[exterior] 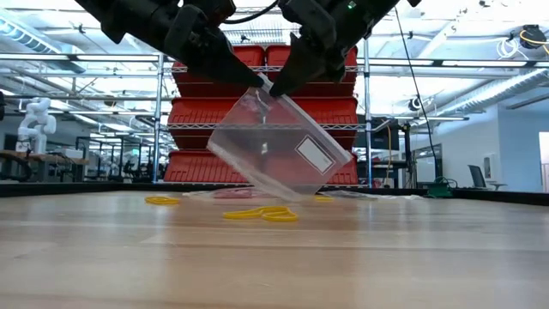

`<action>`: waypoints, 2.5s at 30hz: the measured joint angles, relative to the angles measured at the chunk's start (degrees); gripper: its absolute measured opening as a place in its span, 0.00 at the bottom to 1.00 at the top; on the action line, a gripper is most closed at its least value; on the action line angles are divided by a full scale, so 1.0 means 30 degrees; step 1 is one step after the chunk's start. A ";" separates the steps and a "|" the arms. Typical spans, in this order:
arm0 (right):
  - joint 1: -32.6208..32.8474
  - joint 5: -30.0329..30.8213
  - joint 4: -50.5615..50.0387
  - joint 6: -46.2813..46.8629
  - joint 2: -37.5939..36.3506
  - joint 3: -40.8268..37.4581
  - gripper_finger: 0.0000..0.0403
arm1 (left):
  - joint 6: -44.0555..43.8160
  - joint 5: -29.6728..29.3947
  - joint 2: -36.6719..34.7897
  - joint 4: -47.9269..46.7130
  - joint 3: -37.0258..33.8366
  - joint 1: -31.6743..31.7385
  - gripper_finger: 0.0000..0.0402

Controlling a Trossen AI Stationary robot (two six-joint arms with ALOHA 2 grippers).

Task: Sort rubber bands
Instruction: Open the zip bag

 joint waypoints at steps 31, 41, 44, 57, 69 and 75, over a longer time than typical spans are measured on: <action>0.2932 0.0992 -0.6665 0.5012 0.0000 0.0000 0.03 | 0.0113 -0.0639 -0.1355 -0.1087 -0.0015 0.0029 0.00; 0.3167 0.0951 -0.7738 0.6899 0.0000 -0.0007 0.07 | 0.0135 -0.0627 -0.1355 -0.1564 -0.0015 0.0029 0.00; 0.3183 0.0620 -0.7971 0.6939 -0.0011 0.0000 0.12 | 0.0142 -0.0743 -0.1362 -0.1572 -0.0015 0.0044 0.00; 0.2250 0.1505 -0.7621 0.2648 -0.0195 0.2949 0.23 | 0.0112 -0.0583 -0.1362 -0.1574 -0.0015 -0.0010 0.00; 0.1940 0.2459 -0.4700 -0.0069 0.0036 0.2369 0.00 | -0.0015 -0.0495 -0.1362 -0.1679 -0.0015 -0.0129 0.00; 0.1595 0.2892 -0.2980 0.0354 0.0029 0.0750 0.00 | -0.0018 -0.0495 -0.1355 -0.1686 -0.0015 -0.0131 0.00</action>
